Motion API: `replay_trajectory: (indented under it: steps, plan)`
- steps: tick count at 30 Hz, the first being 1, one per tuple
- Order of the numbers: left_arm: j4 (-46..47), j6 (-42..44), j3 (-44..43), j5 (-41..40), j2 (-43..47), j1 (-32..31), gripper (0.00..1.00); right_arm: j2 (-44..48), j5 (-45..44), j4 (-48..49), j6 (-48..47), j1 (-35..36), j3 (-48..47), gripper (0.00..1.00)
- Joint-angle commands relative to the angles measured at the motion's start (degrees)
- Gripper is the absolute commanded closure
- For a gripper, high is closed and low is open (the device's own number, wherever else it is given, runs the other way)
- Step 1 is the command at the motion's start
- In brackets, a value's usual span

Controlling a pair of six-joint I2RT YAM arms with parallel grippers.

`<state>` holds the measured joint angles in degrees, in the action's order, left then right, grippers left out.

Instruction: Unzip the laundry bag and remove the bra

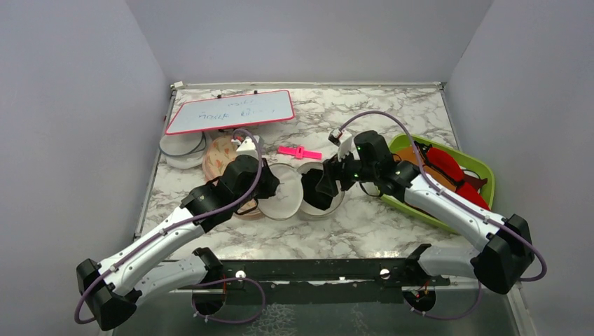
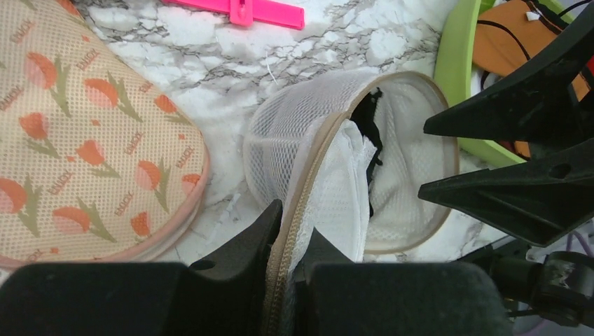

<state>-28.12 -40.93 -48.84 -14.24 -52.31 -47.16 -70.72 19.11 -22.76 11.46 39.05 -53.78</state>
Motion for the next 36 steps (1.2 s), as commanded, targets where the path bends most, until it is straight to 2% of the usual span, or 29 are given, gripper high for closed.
replay_trajectory:
  steps: [1, 3, 7, 13, 16, 20, 24, 29, 32, 35, 36]
  plan:
    - [-2.23, -3.52, 0.50, 2.65, 0.33, 2.19, 0.97, -1.78, 5.43, 0.86, -1.11, 0.88, -0.93, 0.39]
    - [-3.94, -0.75, -0.14, 1.60, -0.85, 4.07, 0.95, -2.93, 5.00, 1.45, -0.77, 1.91, -1.06, 0.40]
    - [-6.30, 1.79, -0.62, -2.82, -2.01, 6.72, 0.85, -5.25, 0.19, 3.33, 1.33, 4.65, -1.51, 0.41]
    - [-7.89, 2.49, 0.20, -7.08, -2.90, 8.02, 0.56, -10.06, -17.10, 2.97, 10.71, 6.35, -4.60, 0.43]
    - [-9.69, 2.20, -0.50, -9.40, -2.58, 8.12, 0.46, -12.10, -20.41, 5.29, 14.52, 7.89, -4.93, 0.42]
    - [-10.54, 2.05, -1.36, -8.19, -0.76, 8.11, 0.34, -15.85, -29.84, 4.01, 20.10, 9.35, -7.15, 0.37]
    - [-11.50, 1.76, -1.66, -5.84, 1.62, 8.13, 0.04, -19.99, -33.18, 3.18, 21.49, 10.81, -9.93, 0.35]
    - [-13.20, 1.33, -2.56, -5.31, 5.77, 8.13, 0.01, -23.33, -45.44, -0.13, 22.59, 14.99, -11.29, 0.38]
    - [-13.69, 1.55, -3.54, -4.56, 8.32, 8.08, 0.01, -24.05, -47.03, 0.79, 21.73, 15.54, -10.01, 0.54]
    - [-13.72, 1.31, -4.39, -3.91, 9.71, 8.11, 0.01, -23.99, -49.25, 0.71, 20.95, 16.30, -9.99, 0.63]
    - [-13.76, 1.23, -4.60, -3.75, 9.97, 8.11, 0.01, -23.58, -49.18, 0.39, 20.38, 16.77, -10.53, 0.69]
